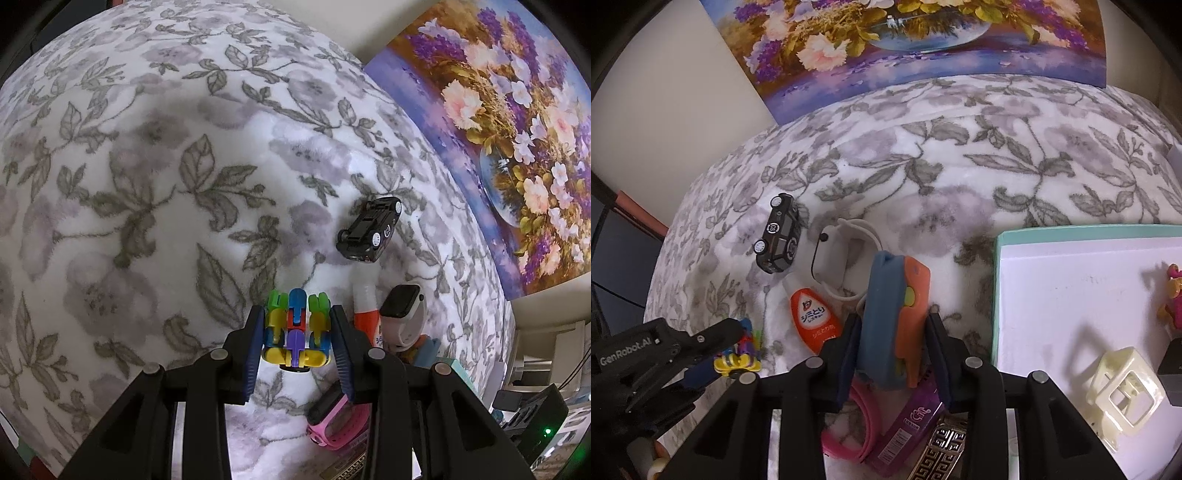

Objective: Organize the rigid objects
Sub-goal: 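Carry the block toy in the left tool while the right tool carries the blue-orange toy over the tray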

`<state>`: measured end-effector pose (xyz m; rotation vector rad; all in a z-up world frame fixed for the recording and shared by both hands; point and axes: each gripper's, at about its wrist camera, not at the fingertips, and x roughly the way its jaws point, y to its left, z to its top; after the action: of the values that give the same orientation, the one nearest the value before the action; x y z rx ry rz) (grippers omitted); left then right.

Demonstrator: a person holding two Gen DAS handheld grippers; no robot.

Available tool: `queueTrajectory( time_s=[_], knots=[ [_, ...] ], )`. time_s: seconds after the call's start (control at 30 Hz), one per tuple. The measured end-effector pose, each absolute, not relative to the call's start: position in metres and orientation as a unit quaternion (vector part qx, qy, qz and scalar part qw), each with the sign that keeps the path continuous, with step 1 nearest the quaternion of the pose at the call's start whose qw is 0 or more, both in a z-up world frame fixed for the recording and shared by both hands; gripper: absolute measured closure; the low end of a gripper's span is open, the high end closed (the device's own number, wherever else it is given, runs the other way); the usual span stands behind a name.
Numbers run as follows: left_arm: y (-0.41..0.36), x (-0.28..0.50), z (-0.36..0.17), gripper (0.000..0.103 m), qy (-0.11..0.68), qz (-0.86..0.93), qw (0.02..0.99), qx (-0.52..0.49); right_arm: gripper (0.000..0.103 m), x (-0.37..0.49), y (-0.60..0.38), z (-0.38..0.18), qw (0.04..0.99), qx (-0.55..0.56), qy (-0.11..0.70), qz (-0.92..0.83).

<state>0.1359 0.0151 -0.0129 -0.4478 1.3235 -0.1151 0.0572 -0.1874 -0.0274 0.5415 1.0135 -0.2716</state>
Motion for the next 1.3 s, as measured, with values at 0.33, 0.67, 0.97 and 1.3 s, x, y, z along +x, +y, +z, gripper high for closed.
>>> queueTrajectory(
  time_s=[0.33,0.67,0.97,1.3],
  knots=[
    [0.015,0.134,-0.006,0.066,0.604,-0.054,0.770,-0.201,0.066,0.053,-0.190,-0.026,0.830,0.271,0.474,-0.111],
    [0.013,0.127,0.013,0.066,0.589,-0.061,0.782,-0.196,0.069,0.046,-0.195,-0.022,0.825,0.296,0.470,-0.102],
    [0.006,0.120,0.028,0.066,0.581,-0.071,0.788,-0.193,0.069,0.038,-0.201,-0.005,0.833,0.302,0.452,-0.099],
    [-0.009,0.111,0.038,0.066,0.579,-0.096,0.788,-0.186,0.069,0.021,-0.213,0.020,0.838,0.314,0.433,-0.110]
  ],
)
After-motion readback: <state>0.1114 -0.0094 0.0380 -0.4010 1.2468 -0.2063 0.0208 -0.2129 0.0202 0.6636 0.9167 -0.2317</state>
